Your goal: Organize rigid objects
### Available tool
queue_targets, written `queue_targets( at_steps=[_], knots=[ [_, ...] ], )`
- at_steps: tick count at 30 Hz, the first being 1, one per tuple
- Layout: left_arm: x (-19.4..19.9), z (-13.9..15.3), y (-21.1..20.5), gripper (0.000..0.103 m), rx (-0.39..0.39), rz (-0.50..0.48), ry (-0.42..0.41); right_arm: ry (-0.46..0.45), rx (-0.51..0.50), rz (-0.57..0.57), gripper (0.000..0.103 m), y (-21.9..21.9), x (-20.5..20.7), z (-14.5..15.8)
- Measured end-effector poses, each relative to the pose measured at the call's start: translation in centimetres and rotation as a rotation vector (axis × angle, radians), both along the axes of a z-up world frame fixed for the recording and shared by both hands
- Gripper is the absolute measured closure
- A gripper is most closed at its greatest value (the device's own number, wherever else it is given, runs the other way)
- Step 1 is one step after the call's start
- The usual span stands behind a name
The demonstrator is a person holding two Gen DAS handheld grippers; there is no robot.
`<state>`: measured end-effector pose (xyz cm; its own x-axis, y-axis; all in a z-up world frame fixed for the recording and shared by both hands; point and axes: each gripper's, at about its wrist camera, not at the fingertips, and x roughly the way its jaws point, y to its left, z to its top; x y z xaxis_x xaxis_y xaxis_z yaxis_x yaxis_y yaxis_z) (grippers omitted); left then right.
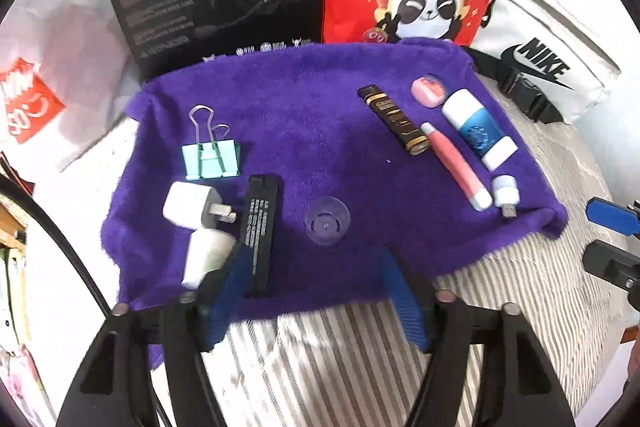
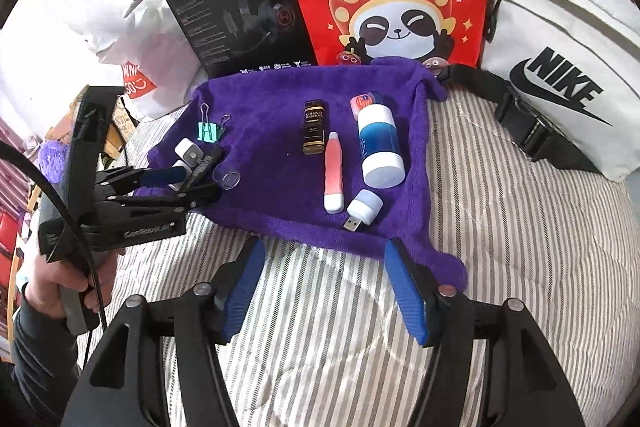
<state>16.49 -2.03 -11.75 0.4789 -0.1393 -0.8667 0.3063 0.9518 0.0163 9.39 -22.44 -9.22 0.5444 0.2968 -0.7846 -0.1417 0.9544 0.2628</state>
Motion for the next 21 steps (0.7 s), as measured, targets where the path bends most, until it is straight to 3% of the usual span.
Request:
queue_targets(
  at_steps=[4,12,18,21],
  knots=[
    [-2.8,2.0,0.3,0.019,-0.004,0.007,-0.032,-0.011,-0.036,-0.019,0.021,0.7,-1.3,1.1],
    [-7.8,5.3,1.5,0.015,0.006,0.064,-0.092,-0.034,-0.085,-0.047,0.000,1.9,-3.6,3.1],
    [-11.6,8.1,2.7,0.007,-0.053,0.110,-0.150,-0.043,-0.138,-0.089,0.000,1.7,-5.5,4.2],
    [-13.4,9.5,2.9,0.005,-0.034,0.130,-0.199,-0.046,-0.155,-0.100,0.000,1.5,-6.6,4.8]
  ],
)
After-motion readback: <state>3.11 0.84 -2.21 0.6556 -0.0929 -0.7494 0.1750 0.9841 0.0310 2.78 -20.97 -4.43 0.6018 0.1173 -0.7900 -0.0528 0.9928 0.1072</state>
